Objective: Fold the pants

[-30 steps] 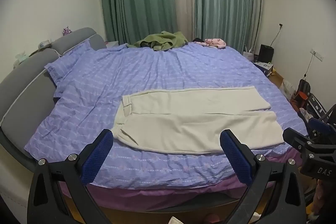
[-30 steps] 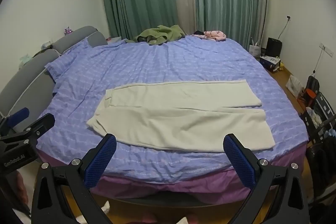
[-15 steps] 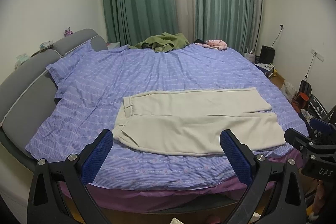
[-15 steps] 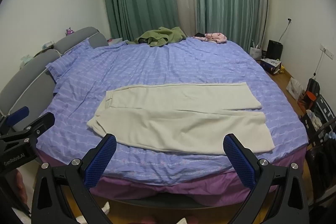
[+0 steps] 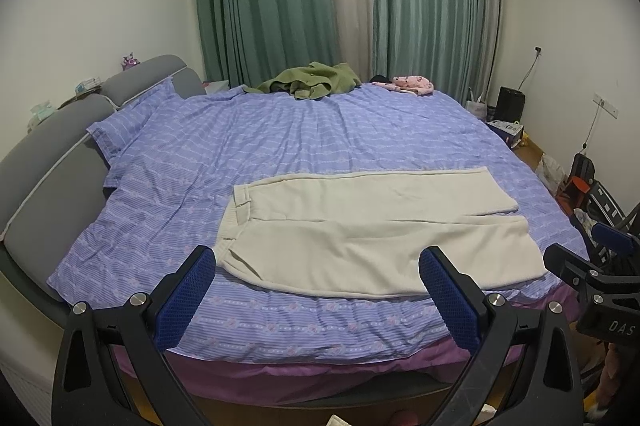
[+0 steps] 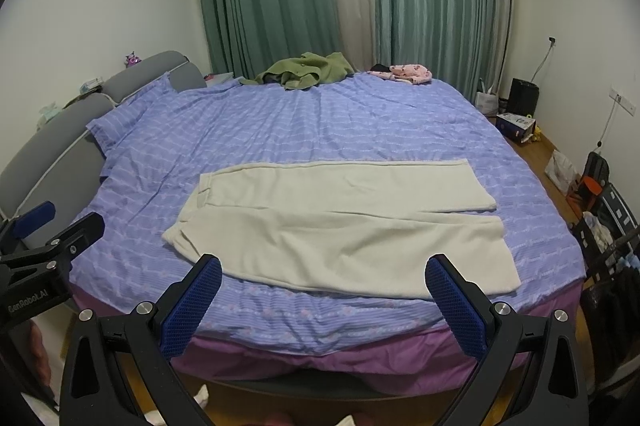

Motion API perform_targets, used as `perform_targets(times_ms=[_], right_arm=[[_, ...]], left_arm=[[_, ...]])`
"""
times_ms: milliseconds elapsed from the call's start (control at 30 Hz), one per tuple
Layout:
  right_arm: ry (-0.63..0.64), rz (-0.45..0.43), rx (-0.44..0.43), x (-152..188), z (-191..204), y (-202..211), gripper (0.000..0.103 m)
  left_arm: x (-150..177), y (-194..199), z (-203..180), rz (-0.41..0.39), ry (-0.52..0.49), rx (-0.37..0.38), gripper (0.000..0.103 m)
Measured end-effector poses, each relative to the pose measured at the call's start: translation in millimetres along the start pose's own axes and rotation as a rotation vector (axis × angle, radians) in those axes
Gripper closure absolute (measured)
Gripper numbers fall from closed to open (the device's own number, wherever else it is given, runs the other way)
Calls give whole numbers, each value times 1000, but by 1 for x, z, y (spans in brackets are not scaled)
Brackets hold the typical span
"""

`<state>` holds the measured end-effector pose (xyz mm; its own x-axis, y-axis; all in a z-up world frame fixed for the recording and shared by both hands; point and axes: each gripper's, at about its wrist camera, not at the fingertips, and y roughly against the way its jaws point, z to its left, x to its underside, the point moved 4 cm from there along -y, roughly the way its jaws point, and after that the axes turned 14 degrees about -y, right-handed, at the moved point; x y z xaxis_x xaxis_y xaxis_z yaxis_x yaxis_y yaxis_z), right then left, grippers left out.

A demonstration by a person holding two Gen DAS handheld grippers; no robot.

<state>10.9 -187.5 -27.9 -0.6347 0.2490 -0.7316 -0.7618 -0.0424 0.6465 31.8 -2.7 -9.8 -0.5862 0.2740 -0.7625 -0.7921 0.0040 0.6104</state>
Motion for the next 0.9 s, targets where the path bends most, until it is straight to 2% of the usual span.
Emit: perform_targets(times_ms=[900], right_arm=[[2,19,-7,-5,-8,-8,0]], left_arm=[[0,0,4,5,-1,-5,0]])
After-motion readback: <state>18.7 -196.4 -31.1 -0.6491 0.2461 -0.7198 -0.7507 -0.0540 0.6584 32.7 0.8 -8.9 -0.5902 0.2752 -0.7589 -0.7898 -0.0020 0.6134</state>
